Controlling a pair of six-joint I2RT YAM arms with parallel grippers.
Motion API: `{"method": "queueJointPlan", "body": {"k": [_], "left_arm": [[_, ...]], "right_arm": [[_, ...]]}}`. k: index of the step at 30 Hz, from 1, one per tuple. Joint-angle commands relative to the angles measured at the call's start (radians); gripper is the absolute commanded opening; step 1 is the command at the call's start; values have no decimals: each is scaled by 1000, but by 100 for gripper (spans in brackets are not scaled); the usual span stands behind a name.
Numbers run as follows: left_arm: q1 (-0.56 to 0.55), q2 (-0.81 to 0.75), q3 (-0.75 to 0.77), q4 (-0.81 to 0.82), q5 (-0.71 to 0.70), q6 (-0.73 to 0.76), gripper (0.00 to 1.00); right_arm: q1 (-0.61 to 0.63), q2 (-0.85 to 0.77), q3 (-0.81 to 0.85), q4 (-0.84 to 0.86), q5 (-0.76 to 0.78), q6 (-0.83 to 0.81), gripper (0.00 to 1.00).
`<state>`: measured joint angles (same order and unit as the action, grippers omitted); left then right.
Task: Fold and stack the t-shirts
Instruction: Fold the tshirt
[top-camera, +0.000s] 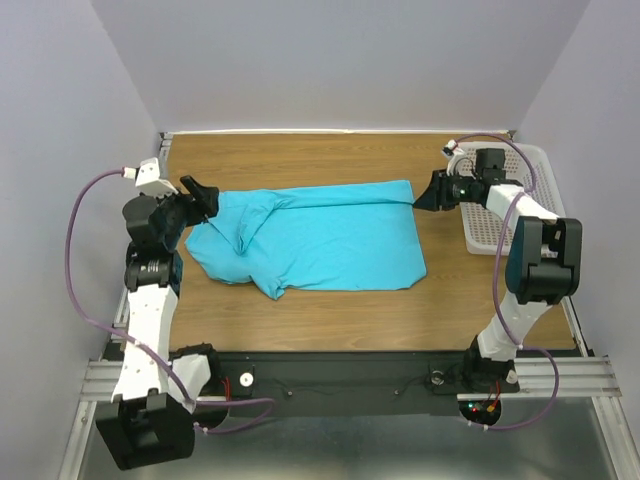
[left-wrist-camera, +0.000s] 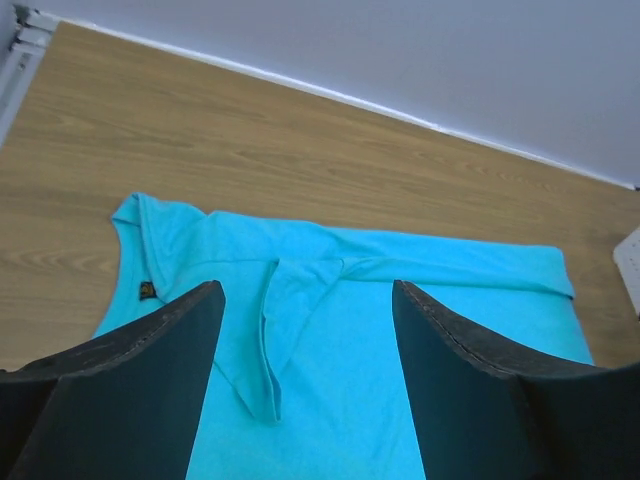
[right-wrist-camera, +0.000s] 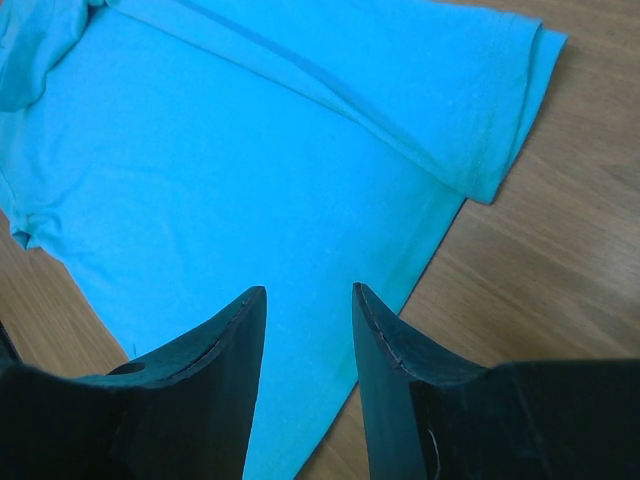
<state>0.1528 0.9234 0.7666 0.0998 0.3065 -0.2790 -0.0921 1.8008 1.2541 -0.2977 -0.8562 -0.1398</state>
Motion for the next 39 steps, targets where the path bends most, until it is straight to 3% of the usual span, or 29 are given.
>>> {"method": "queueJointPlan", "body": {"k": [1,7,12,17,19,20,22,32,39], "left_arm": [[1,107,-53,71,90,-64,79],[-4,371,-33,69,308,-120,79],[-18,329,-29,92,241,-88,79],[-18,118,-10,95,21,-2,84],[-16,50,-9,104,-67,12,90],[-16,32,-12,115,-125,0,99],[-15,-1,-15,112,-161,-11,99],[-13,6,2,41,-70,12,98],[-13,-24,-1,21,-18,23,98]], "right_arm": [[12,37,57,-41,2,-21,46],[32,37,64,-57,25,-38,46],[32,-37,50,-73,144,-89,49],[31,-165,61,-73,378,-104,70],[31,-208,70,-72,449,-84,100],[31,-243,74,-70,513,-75,100],[29,-273,91,-67,581,-46,100],[31,-411,62,-54,914,112,100],[29,-481,-24,-21,977,124,100]]}}
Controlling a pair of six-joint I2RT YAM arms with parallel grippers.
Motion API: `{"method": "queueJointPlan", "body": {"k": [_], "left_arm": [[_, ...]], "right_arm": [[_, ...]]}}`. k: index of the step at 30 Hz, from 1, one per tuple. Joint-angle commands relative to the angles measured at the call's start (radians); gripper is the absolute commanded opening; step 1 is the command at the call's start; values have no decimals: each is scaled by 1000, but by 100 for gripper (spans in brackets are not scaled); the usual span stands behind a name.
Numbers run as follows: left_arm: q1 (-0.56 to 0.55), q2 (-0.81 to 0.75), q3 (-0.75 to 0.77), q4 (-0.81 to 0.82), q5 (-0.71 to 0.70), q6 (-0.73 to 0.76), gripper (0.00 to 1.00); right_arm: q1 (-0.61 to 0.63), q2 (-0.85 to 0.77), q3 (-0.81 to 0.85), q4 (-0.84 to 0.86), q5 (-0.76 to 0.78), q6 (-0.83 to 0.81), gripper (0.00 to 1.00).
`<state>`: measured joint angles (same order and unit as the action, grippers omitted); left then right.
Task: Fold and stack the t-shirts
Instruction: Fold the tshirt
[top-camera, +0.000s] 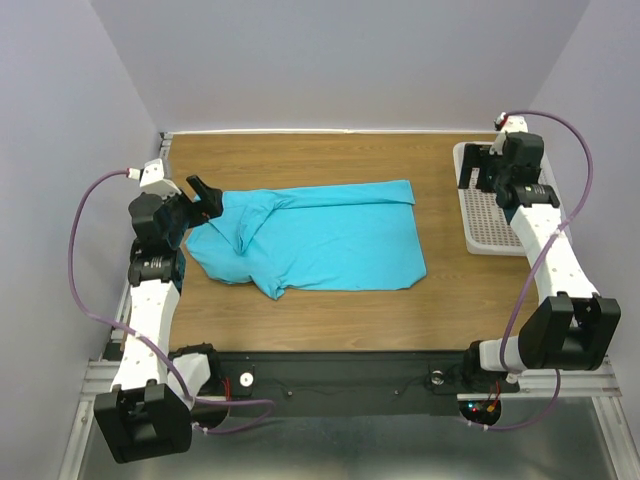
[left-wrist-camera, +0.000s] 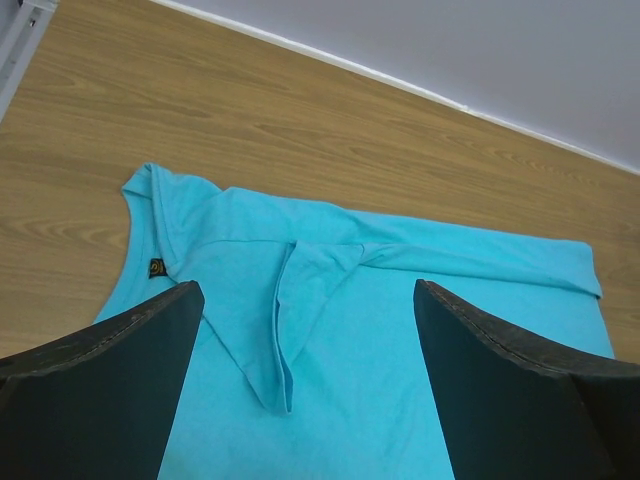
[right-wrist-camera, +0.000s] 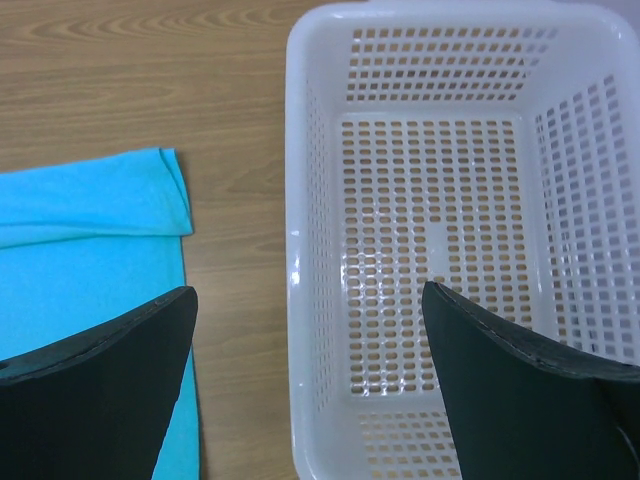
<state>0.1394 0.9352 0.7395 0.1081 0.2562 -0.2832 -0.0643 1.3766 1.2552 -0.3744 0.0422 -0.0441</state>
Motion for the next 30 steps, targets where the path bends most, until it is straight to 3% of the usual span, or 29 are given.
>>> {"method": "queueJointPlan", "body": {"k": [1,30], "left_arm": [[0,-42,26,8,31,30,98],[0,-96,-3,-45,11,88,98]], "right_arm": [[1,-65,-36,67,87,36,100],[3,-59,-74,97,71,52,100]]}}
